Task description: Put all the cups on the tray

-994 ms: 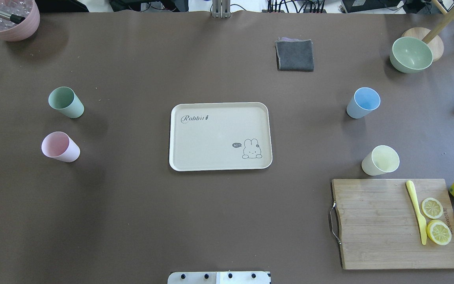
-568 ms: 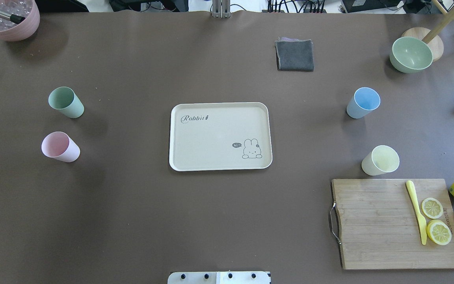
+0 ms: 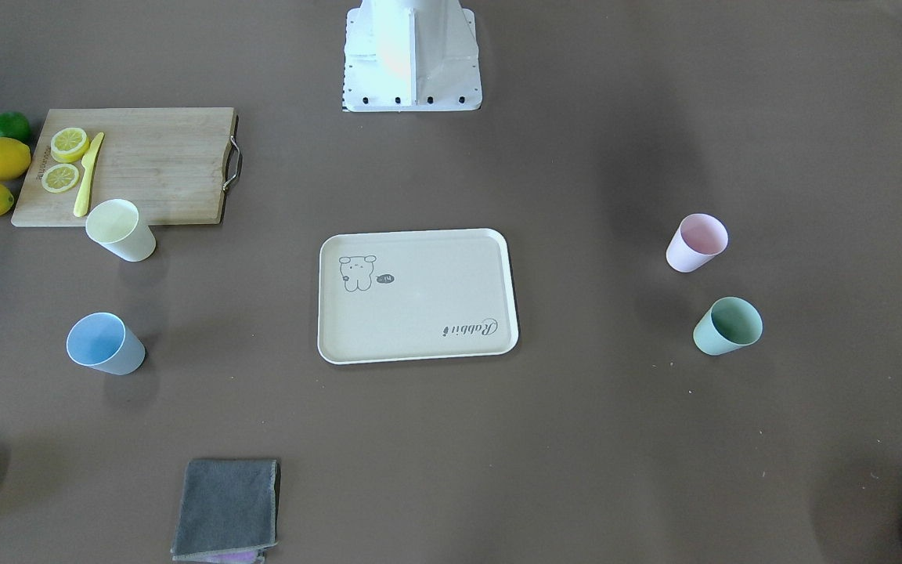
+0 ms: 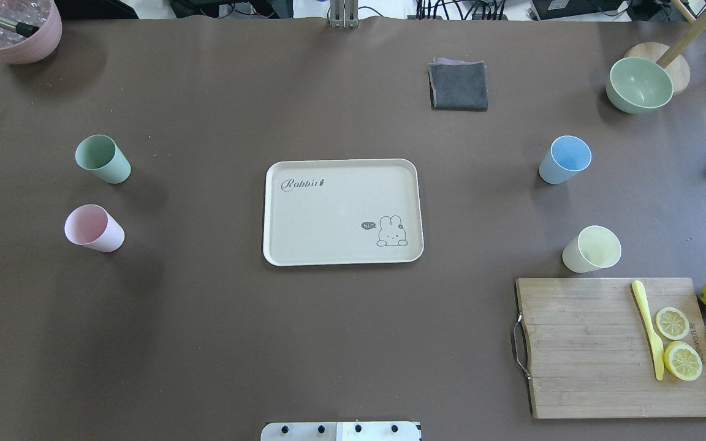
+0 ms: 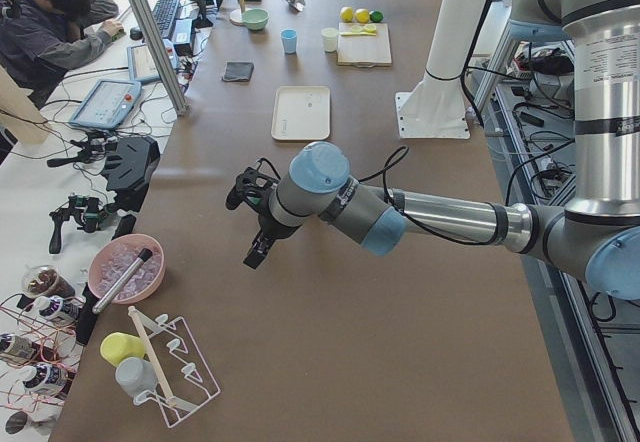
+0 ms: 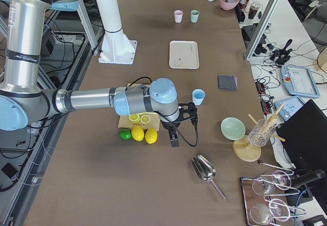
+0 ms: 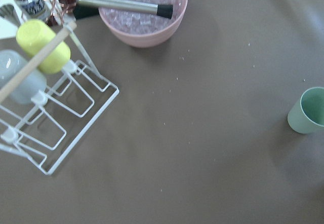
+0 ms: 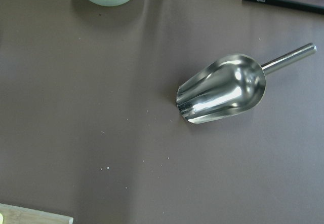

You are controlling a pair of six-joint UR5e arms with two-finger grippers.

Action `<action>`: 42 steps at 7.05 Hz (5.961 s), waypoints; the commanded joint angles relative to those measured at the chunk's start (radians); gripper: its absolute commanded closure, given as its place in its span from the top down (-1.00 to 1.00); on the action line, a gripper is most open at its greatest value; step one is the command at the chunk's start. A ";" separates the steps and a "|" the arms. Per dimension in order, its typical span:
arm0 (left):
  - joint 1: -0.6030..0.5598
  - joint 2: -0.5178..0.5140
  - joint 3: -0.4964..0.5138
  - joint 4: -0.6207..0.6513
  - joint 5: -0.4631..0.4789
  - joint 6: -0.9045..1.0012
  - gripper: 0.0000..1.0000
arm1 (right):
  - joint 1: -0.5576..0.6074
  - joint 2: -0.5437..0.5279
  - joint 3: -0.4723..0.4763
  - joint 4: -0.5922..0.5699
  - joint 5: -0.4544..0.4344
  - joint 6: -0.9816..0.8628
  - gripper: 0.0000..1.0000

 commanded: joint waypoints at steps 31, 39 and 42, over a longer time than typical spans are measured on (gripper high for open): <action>0.985 -0.745 0.150 0.390 0.481 -1.003 -1.00 | -0.620 0.512 -0.299 0.140 -0.210 0.970 -1.00; 0.947 -0.783 0.368 0.112 0.481 -1.023 0.30 | -0.736 0.777 -0.208 -0.024 -0.211 1.330 -1.00; 0.918 -0.812 0.359 0.123 0.437 -1.045 0.46 | -0.828 0.846 -0.219 -0.052 -0.270 1.432 -1.00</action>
